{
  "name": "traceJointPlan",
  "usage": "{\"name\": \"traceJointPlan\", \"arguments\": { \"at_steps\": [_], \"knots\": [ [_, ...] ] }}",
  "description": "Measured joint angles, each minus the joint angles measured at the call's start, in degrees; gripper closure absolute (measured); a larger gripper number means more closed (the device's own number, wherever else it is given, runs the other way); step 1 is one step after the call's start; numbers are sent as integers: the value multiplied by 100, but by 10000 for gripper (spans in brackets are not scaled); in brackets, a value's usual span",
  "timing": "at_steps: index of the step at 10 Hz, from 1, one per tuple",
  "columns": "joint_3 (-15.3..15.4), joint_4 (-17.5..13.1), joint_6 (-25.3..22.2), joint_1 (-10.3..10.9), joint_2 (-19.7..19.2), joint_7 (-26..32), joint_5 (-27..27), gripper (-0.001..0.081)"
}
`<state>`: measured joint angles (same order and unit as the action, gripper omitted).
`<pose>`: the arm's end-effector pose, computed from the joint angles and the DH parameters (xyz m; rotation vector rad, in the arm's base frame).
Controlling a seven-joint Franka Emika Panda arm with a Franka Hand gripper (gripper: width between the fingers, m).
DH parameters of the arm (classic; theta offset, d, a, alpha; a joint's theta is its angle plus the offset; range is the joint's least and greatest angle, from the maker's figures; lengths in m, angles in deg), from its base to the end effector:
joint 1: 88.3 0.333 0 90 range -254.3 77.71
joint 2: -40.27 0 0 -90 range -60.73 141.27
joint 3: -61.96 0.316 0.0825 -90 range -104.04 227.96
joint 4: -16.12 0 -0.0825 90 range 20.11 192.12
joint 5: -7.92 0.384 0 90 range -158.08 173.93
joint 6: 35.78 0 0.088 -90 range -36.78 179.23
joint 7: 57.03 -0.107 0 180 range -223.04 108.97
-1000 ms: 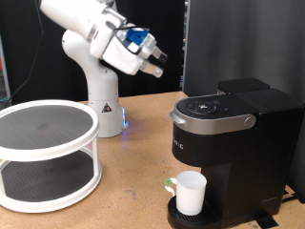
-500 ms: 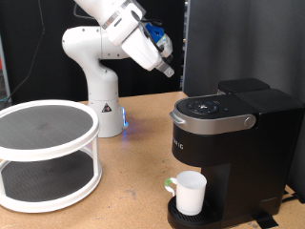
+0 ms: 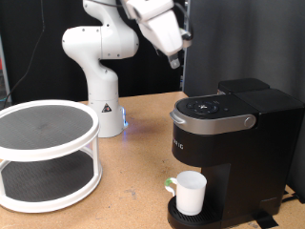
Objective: Make a cup of coffee with the keurig machine
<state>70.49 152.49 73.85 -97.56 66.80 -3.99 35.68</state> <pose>0.4141 0.0324 0.4959 -2.6003 -0.9951 -0.2488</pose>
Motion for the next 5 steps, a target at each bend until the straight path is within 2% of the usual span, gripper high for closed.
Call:
{"name": "traceJointPlan", "arguments": {
  "at_steps": [2, 3, 5],
  "knots": [
    [156, -375, -225, -20, -188, -589, -246, 3],
    [149, -361, -217, -22, -202, -514, -238, 3],
    [256, -373, -218, -19, -203, -16, -997, 3]
  ]
}}
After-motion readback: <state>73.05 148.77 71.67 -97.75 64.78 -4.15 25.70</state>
